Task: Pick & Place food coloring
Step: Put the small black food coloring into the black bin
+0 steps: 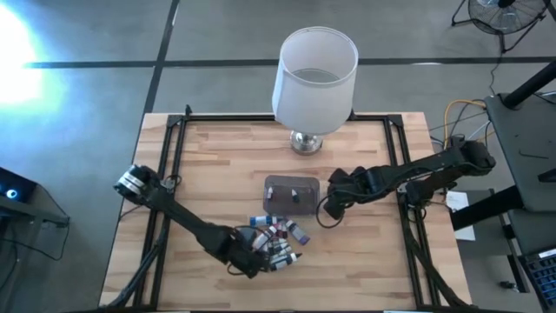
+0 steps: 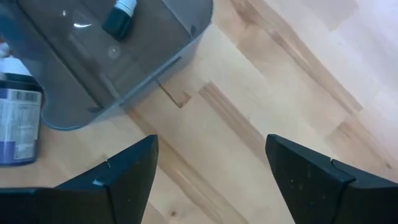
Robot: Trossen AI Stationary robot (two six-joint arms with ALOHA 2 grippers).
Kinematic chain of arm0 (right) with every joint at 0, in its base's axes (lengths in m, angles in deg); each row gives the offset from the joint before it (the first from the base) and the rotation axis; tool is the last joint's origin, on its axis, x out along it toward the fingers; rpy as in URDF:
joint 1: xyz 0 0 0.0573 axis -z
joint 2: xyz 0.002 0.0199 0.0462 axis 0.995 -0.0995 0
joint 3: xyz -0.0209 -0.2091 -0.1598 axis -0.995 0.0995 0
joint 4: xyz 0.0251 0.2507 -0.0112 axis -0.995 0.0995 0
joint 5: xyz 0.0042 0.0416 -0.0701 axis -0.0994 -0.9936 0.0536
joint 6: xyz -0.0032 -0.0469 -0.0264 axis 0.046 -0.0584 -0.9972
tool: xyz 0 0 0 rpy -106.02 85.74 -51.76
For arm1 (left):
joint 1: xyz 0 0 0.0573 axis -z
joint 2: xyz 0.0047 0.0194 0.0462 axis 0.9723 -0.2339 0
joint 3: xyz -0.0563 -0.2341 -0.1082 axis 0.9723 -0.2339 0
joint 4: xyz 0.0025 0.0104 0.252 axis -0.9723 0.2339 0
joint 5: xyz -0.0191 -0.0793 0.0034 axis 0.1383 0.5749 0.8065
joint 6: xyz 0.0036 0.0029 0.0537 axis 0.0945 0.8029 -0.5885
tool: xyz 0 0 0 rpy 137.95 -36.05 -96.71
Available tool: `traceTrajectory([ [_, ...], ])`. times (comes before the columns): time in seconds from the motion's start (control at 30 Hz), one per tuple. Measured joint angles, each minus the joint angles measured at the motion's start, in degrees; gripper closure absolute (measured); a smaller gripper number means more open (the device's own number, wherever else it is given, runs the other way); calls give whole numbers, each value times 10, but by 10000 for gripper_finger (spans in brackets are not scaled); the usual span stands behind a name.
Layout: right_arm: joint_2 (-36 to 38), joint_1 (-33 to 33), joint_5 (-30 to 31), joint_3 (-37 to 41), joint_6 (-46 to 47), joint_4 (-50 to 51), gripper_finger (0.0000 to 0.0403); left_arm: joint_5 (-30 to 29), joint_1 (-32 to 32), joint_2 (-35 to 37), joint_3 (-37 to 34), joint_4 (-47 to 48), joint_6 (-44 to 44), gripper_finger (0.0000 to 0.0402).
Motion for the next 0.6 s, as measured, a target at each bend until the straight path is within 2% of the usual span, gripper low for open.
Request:
traceTrajectory([
  [0.23,2,0,1,4,3,-10,113,-55,2,-24,10,5,50,226],
  [0.4,2,0,7,5,1,-12,117,-60,-2,-25,9,62,68,226],
  [0.6,-6,2,8,15,-2,-34,115,-60,-8,-29,9,50,47,226],
])
